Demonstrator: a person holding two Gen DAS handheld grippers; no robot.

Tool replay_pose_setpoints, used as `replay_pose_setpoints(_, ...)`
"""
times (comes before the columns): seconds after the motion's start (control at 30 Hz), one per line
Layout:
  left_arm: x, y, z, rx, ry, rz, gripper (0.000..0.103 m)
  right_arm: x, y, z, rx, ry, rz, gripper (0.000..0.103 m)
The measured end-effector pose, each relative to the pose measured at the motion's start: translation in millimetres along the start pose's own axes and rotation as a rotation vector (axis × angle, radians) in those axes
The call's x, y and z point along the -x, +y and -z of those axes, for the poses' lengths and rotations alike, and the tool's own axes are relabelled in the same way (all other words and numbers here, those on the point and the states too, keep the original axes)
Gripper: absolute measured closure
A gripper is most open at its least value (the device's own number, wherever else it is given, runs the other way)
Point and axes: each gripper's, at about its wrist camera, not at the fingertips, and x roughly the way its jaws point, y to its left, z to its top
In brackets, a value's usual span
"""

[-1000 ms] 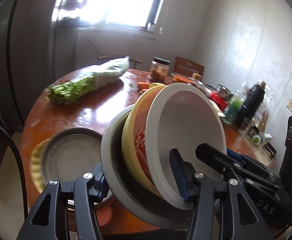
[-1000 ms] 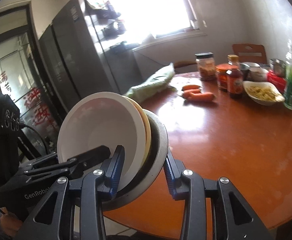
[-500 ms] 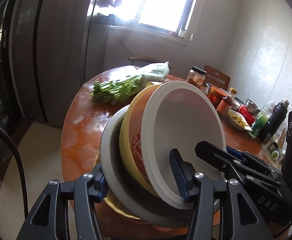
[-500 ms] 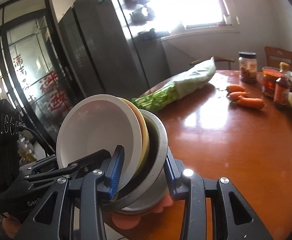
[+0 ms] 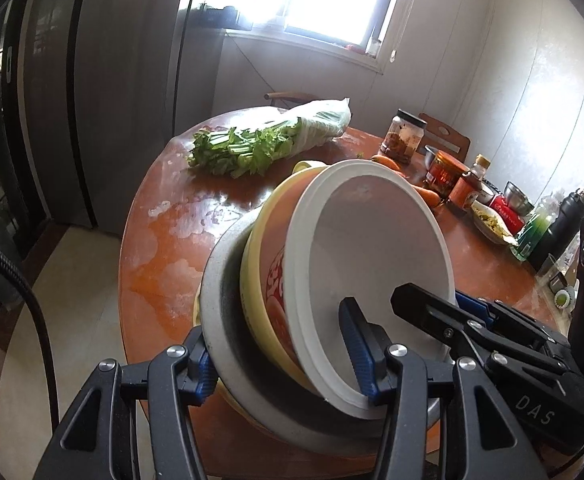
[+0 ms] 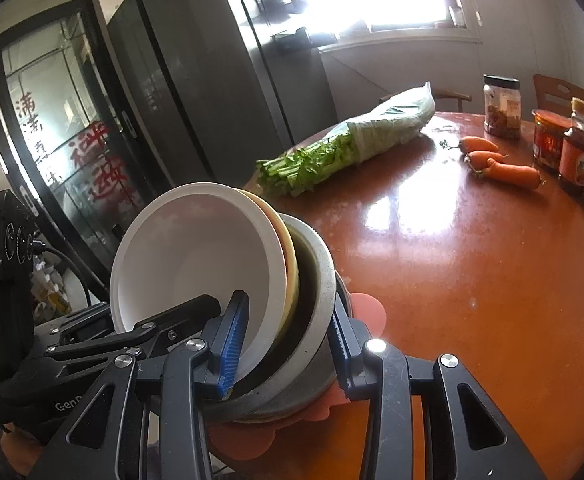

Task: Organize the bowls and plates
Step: 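Lift the bowl stack and carry it toward the silver tray stack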

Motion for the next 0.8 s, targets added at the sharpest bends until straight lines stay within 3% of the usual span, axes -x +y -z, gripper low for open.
replay_pose_setpoints(0.8,-11.5,1.0,7.4,-0.017,0.013,-0.034,0.047,-7.9,-8.2,10.5,-0.025,0.027,-0.006,0.061)
